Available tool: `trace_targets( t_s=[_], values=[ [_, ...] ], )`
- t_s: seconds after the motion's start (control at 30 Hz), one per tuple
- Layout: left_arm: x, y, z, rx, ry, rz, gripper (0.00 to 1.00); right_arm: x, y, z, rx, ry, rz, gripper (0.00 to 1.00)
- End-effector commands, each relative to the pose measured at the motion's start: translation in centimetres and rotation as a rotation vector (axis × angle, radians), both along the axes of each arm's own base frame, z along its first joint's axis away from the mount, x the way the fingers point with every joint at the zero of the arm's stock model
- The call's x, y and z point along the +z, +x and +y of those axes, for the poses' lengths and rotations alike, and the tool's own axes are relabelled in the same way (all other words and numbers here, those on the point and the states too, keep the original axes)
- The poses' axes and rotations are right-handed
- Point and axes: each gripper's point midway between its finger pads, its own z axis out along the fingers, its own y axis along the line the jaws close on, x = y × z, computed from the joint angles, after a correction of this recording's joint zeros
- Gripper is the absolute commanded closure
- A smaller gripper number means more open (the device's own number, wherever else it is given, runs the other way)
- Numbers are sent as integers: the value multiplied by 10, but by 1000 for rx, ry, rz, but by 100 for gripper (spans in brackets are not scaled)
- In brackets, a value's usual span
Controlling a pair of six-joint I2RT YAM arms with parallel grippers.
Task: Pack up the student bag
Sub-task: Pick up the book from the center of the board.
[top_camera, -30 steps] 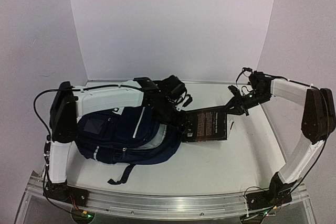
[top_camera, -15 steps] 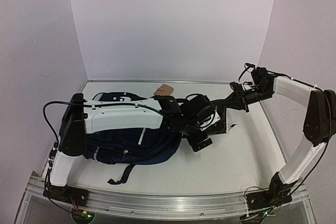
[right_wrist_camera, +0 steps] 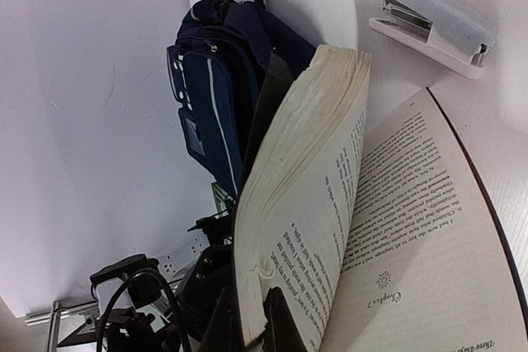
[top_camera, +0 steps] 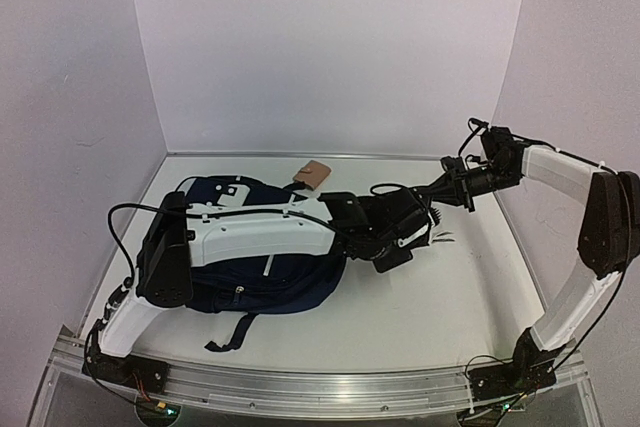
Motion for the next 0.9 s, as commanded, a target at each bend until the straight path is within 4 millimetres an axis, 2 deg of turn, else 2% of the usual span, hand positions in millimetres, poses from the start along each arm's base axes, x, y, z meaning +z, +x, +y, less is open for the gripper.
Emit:
trace_targets(
  t_s=[0.0,0.13,0.2,0.23,0.27,0.4,0.5,0.57,0.67,0.73,0.8,0.87],
  values=[
    [52,13,-5,60,-142,-72,51,17,-9,6,19,46,3,100],
    [60,12,-2,63,-152,-76,83,19,-5,5,8,33,-10,96],
    [66,11,1,74,-159,-74,97,22,-3,5,4,31,-17,86],
    [69,11,2,79,-164,-70,100,24,-2,5,3,31,-22,79],
    [73,10,4,85,-171,-65,100,27,0,5,3,30,-35,68],
    [93,6,13,124,-243,-21,100,47,16,1,-9,18,-123,47],
    [119,9,24,178,-344,21,100,69,40,-16,-57,-19,-229,18],
    [138,18,35,248,-450,69,100,90,58,-31,-99,-64,-334,6],
    [172,43,58,380,-652,155,100,120,75,-45,-138,-138,-485,2],
    [198,63,77,469,-808,185,100,136,77,-48,-143,-168,-572,2],
    [218,82,98,550,-950,200,100,143,77,-43,-152,-108,-579,2],
    [243,94,116,588,-1086,196,100,142,74,-32,-160,58,-465,2]
  ],
)
